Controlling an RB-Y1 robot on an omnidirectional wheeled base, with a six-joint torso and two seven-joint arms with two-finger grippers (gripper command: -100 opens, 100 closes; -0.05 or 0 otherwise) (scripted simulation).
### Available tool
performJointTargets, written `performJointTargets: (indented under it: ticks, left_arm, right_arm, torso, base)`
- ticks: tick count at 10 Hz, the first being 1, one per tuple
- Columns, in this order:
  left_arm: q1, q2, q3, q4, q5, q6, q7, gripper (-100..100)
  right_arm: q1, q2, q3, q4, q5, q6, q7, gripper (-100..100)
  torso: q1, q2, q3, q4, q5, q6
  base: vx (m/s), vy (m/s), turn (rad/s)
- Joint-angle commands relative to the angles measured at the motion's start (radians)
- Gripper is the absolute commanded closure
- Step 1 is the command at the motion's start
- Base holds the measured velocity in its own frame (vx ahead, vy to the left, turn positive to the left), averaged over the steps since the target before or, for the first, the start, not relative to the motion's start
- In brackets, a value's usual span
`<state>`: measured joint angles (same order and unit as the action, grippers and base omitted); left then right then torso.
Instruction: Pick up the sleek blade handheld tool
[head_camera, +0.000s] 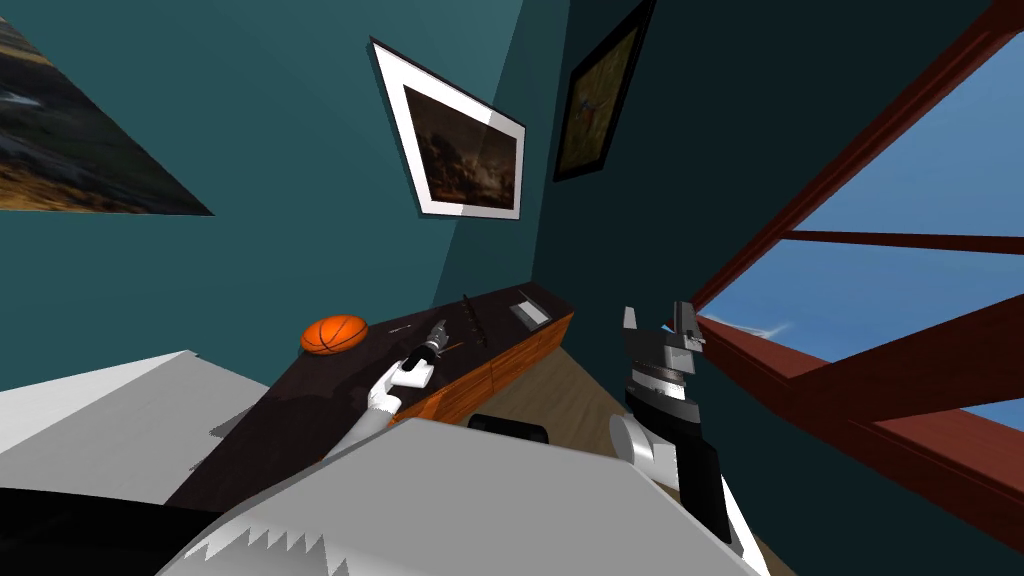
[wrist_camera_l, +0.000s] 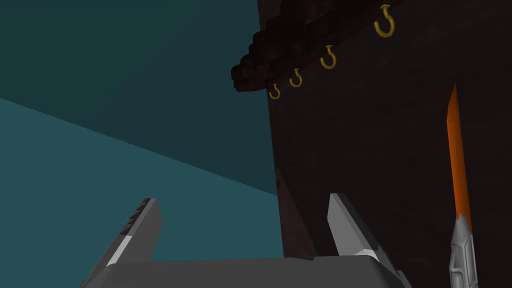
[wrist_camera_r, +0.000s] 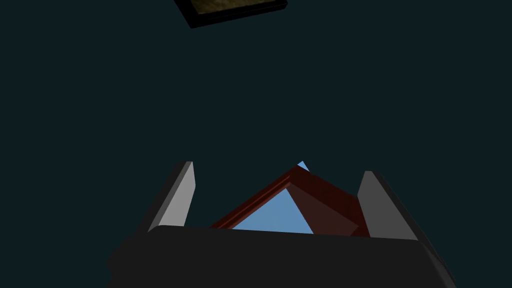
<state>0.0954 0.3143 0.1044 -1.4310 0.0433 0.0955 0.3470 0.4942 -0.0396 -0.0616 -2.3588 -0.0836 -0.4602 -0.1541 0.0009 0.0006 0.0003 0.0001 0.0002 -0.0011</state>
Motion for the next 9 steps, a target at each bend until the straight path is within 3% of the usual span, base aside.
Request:
performJointTargets:
  ticks: [1, 2, 5, 6, 7, 8, 9]
  left_arm:
    - [-0.038, -0.001, 0.014, 0.05, 0.004, 0.05, 0.004, -100]
    - [-0.038, -0.001, 0.014, 0.064, 0.004, 0.05, 0.004, -100]
    - [-0.093, 0.006, 0.038, 0.151, 0.019, 0.129, 0.013, -100]
    - [-0.093, 0.006, 0.038, 0.161, 0.019, 0.129, 0.013, -100]
    - [-0.12, 0.009, 0.051, 0.207, 0.027, 0.167, 0.016, -100]
    - [-0.12, 0.009, 0.051, 0.208, 0.027, 0.167, 0.016, -100]
    - [-0.146, 0.011, 0.064, 0.255, 0.036, 0.201, 0.019, -100]
  right_arm:
    - [0.0, 0.0, 0.0, 0.0, 0.0, 0.0, 0.0, 0]
    - [0.0, 0.0, 0.0, 0.0, 0.0, 0.0, 0.0, 0]
    - [0.0, 0.0, 0.0, 0.0, 0.0, 0.0, 0.0, 0]
    - [0.0, 0.0, 0.0, 0.0, 0.0, 0.0, 0.0, 0]
    - [0.0, 0.0, 0.0, 0.0, 0.0, 0.0, 0.0, 0]
    - [0.0, 0.0, 0.0, 0.0, 0.0, 0.0, 0.0, 0]
    - [0.0, 0.0, 0.0, 0.0, 0.0, 0.0, 0.0, 0]
  torso:
    - [0.0, 0.0, 0.0, 0.0, 0.0, 0.0]
    - [0.0, 0.0, 0.0, 0.0, 0.0, 0.0]
    - [0.0, 0.0, 0.0, 0.0, 0.0, 0.0]
    - [0.0, 0.0, 0.0, 0.0, 0.0, 0.0]
    - [0.0, 0.0, 0.0, 0.0, 0.0, 0.0]
    - [0.001, 0.0, 0.0, 0.0, 0.0, 0.0]
    - [0.001, 0.0, 0.0, 0.0, 0.0, 0.0]
  base:
    - [-0.006, 0.008, -0.117]
    - [-0.005, 0.01, -0.058]
    - [-0.006, 0.011, -0.074]
    - [-0.007, 0.013, -0.053]
    - [-0.007, 0.016, -0.082]
    - [-0.005, 0.016, -0.041]
    - [-0.004, 0.017, -0.062]
